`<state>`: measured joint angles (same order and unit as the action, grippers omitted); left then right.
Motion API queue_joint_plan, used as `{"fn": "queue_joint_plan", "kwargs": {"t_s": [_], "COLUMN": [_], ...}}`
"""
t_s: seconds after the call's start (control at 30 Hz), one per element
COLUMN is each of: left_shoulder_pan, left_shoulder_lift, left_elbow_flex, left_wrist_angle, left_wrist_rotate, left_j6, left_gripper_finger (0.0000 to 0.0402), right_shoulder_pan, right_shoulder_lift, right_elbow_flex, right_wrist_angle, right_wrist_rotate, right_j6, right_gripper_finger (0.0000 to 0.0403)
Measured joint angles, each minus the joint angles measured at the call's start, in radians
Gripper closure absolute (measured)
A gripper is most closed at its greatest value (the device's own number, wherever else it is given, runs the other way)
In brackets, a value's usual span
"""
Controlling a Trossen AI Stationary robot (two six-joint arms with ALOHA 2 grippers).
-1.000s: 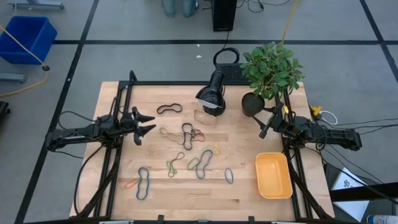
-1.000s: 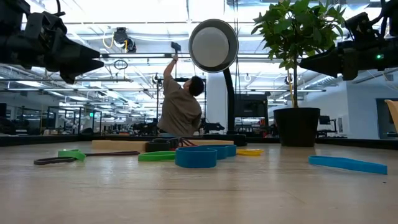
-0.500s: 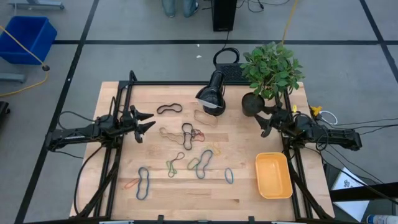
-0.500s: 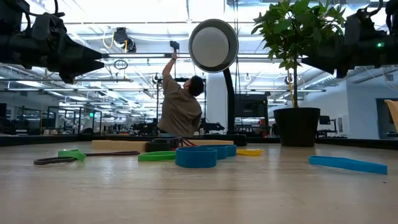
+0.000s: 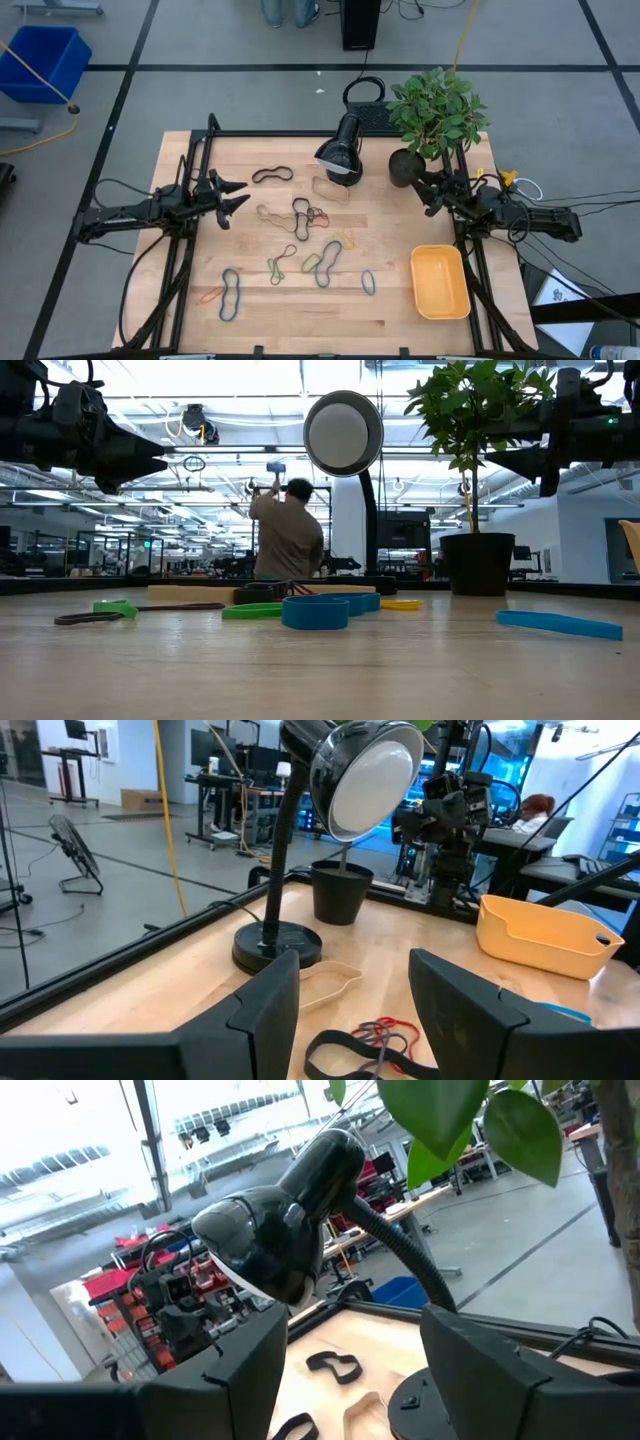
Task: Pick and place rubber bands into bin
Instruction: Put the light blue rubber band into the yellow bin
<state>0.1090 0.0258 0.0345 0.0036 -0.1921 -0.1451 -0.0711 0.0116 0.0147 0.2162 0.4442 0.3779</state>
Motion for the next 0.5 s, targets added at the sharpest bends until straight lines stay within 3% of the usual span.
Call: {"fn": "queue_joint_plan", "kwargs": {"t_s": [0.27,0.5], "left_shoulder_pan": [0.0,0.0], "left_shoulder_lift": [0.0,0.0], "left_elbow_flex": [0.0,0.0], "left_wrist_angle": [0.0,0.0], "left_wrist_rotate": [0.0,0.0], "left_j6": [0.006,0.009], "left_gripper_finger": [0.0206,0.0206], "right_shoulder_pan": [0.0,0.001], "right_shoulder_lift": [0.019,0.198], "right_elbow_flex": [0.007,0.115], "right_wrist_angle": [0.006,0.001], "right_wrist_rotate": [0.0,-0.033], "right_j6": [-0.143,-0.249], "right_gripper_finger": [0.0179,0.0179]}}
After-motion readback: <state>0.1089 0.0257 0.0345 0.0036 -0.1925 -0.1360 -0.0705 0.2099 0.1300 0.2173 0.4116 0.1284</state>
